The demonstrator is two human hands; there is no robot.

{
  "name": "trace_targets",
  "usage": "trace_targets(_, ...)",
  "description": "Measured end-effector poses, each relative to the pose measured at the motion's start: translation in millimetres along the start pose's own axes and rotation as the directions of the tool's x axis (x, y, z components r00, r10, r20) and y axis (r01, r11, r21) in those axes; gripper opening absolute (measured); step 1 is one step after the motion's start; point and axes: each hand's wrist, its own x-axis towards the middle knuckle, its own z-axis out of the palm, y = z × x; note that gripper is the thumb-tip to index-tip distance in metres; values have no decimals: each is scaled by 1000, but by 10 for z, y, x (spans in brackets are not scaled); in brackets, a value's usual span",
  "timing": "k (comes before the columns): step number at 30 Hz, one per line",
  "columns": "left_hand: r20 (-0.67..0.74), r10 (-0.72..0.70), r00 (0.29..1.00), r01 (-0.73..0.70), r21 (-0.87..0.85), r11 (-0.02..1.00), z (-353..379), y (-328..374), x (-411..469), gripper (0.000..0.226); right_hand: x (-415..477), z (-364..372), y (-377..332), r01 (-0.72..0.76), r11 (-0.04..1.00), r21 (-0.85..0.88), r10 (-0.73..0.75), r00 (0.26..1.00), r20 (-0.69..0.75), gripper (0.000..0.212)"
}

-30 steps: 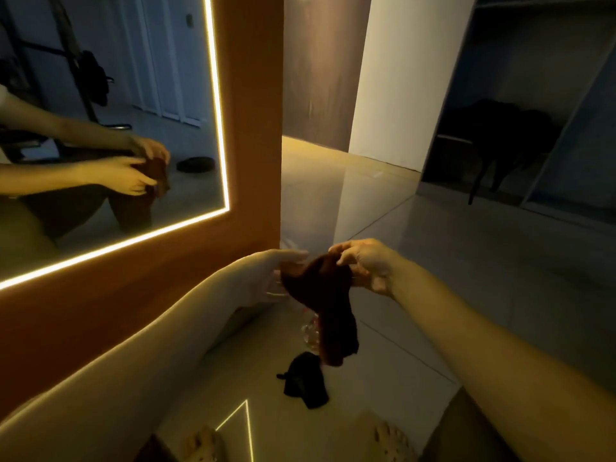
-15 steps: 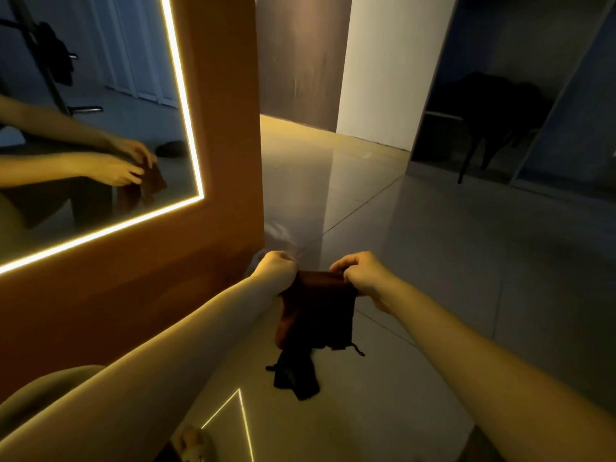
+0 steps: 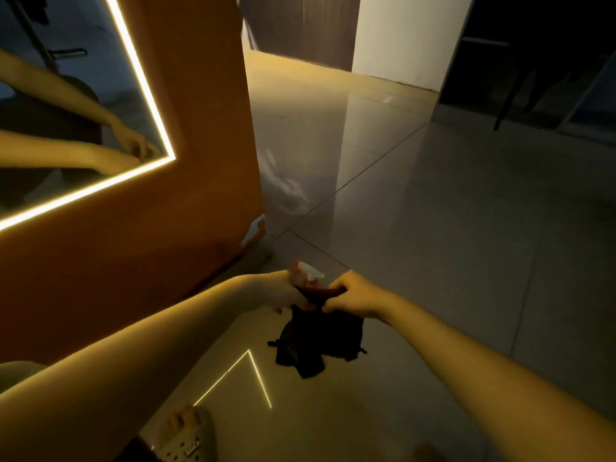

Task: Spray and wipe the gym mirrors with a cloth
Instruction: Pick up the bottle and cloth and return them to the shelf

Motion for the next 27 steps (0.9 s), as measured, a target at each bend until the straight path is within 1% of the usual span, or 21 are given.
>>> trace_targets(1,27,-43,999,45,-66,997,34,-92,59,11,53,-11,54,-5,994,108,7,1000,-19,5)
trace_targets(2,45,-80,996,86,-135,987,82,-200,149,9,104,-22,106,-10,975,221,20,999,-42,7)
trace_targets(3,64,-95,993,106,-206,973,134,-299,245,11,172,-21,158,-30,955,294,48,997,-54,11)
trace_targets(4,71,-120,990,133,-228,965,174,-401,358,14,231,-6,194,-58,942,330,81,995,-58,13)
trace_targets(5,60,-139,988,149,-217,965,195,-494,479,14,311,7,245,-95,944,316,120,991,-59,9)
trace_targets(6,32,-159,987,162,-148,976,192,-565,576,10,387,14,295,-126,951,281,151,986,-71,5)
trace_targets(7,-22,-181,983,179,-72,981,171,-650,682,6,472,12,354,-147,964,222,171,981,-95,10)
trace_targets(8,-81,-199,977,199,0,980,143,-729,793,7,573,-7,421,-159,975,153,179,975,-129,18)
trace_targets(10,-183,-207,961,227,90,970,123,-896,988,23,770,-65,522,-189,980,-58,174,966,-193,24)
trace_targets(11,-221,-205,954,237,127,963,147,-973,1065,32,860,-84,553,-206,954,-220,159,964,-213,22)
trace_targets(13,-245,-185,952,246,247,937,311,-1128,1222,45,1023,-113,561,-185,826,-532,80,973,-214,17)
trace_targets(14,-230,-171,958,238,304,923,431,-1200,1312,49,1114,-120,559,-148,763,-629,24,979,-201,15)
trace_targets(15,-210,-155,965,222,351,910,565,-1272,1408,55,1202,-118,554,-102,717,-690,-37,982,-184,16)
trace_targets(17,-153,-129,980,185,448,875,804,-1397,1580,70,1394,-87,576,-33,674,-738,-143,974,-175,34)
trace_targets(19,-102,-153,983,184,541,820,991,-1491,1703,83,1572,-3,633,4,659,-752,-218,958,-187,54)
trace_targets(21,-100,-176,979,201,586,785,1129,-1585,1860,84,1776,93,720,35,632,-774,-251,954,-162,62)
trace_targets(23,-114,-177,978,210,587,782,1193,-1665,2001,74,1949,184,824,61,610,-790,-285,947,-147,59)
trace_targets(25,-75,-194,978,203,546,813,1209,-1716,2072,58,2065,251,893,91,652,-753,-321,932,-166,47)
trace_targets(27,-63,-236,970,236,493,838,1157,-1736,2028,50,2128,300,911,106,698,-708,-315,934,-171,37)
